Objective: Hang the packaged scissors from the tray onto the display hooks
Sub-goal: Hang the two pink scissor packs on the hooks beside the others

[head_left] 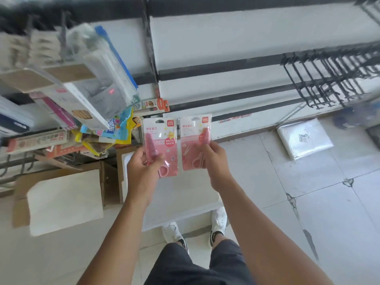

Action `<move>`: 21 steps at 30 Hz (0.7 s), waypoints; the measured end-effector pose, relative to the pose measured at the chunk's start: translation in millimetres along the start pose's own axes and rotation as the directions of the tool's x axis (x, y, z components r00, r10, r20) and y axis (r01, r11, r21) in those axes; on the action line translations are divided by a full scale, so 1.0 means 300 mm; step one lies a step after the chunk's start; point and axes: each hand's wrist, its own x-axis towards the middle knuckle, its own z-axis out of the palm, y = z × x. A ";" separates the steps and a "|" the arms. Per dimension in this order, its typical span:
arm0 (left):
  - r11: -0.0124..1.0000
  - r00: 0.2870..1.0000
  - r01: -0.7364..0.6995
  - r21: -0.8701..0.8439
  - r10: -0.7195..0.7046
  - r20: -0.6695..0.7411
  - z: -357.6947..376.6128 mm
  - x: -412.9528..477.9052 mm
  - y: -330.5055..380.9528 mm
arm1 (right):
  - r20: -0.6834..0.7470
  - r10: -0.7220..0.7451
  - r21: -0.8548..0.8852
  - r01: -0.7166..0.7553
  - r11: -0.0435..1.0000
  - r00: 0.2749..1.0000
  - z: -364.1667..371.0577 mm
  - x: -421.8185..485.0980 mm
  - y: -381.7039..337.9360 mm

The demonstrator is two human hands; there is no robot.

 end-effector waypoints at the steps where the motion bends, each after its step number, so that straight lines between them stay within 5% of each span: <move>1: 1.000 1.000 -0.025 -0.016 0.025 0.011 0.012 -0.013 0.032 | -0.007 -0.033 0.012 0.033 0.999 0.999 -0.017 -0.023 -0.039; 21: 0.838 0.839 -0.528 -0.140 0.540 0.068 0.764 -0.614 0.583 | -0.117 -0.576 0.213 0.586 0.781 0.809 -0.954 -0.388 -0.648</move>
